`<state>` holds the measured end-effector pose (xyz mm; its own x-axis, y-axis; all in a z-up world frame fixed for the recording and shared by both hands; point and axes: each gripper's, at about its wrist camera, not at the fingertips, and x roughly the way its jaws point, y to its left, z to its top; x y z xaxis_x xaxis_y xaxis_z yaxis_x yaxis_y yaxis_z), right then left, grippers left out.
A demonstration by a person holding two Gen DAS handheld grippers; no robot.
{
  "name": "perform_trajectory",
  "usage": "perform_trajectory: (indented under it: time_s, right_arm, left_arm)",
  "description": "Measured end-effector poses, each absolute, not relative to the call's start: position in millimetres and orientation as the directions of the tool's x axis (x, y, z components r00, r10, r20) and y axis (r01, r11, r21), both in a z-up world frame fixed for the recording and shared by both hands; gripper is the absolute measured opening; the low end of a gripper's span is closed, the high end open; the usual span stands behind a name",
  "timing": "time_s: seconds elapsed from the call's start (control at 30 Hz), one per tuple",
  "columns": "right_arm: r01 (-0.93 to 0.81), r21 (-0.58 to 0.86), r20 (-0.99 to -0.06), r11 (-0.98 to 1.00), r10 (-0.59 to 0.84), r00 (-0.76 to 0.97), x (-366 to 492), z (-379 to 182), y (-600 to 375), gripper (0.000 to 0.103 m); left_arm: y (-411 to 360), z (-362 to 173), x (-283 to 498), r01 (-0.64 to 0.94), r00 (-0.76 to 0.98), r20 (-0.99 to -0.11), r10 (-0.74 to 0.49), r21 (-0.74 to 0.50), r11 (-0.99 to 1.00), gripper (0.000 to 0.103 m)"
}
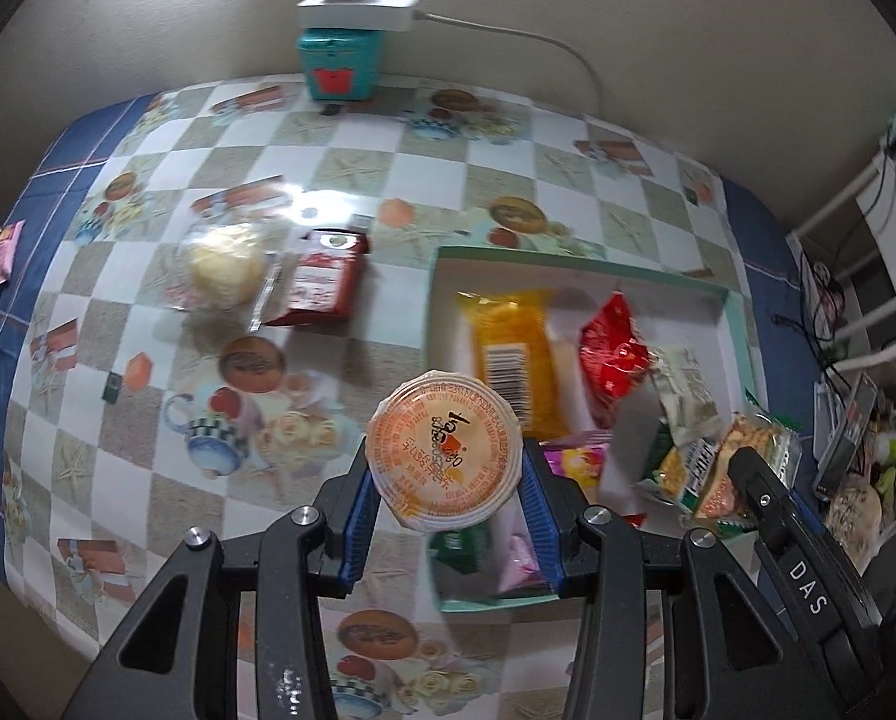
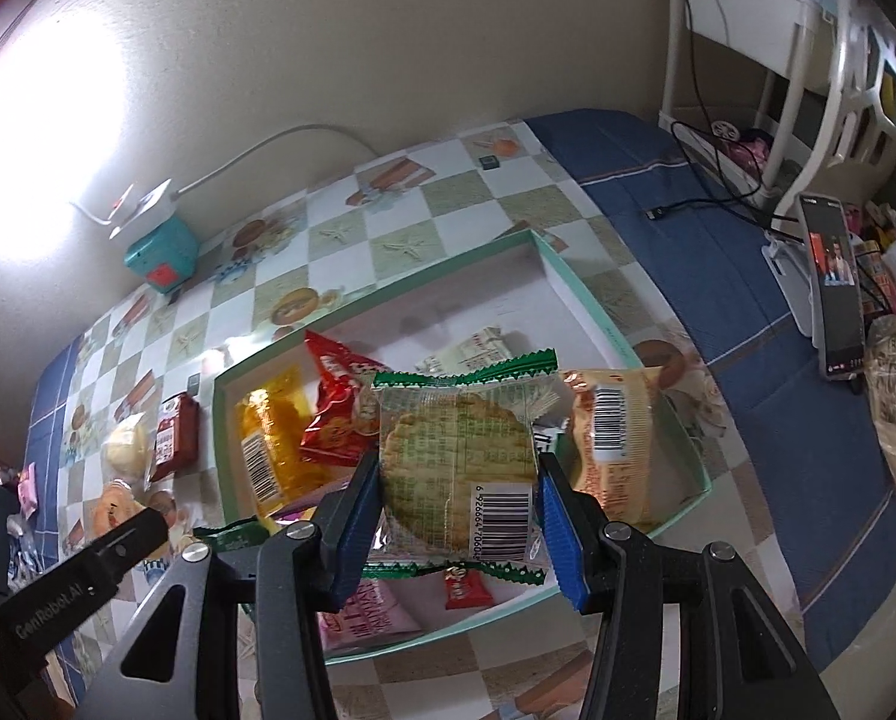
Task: Organize snacks
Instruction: 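Carry the jelly cup with the left tool while the right carries the cracker pack over the tray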
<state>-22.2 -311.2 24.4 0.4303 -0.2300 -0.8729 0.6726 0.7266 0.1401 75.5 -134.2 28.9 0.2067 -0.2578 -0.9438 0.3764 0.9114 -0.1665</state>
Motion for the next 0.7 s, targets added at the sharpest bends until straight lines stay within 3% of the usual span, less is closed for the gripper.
perform_trajectory:
  time_s: [0.7]
  right_arm:
    - [0.723, 0.131, -0.872, 0.679, -0.268, 0.409, -21.4, 19.8, -359.4, 0.053]
  left_arm:
    - [-171.4, 12.3, 98.3, 0.381, 0.170, -0.941, -0.294, -0.213, 0.900, 0.046]
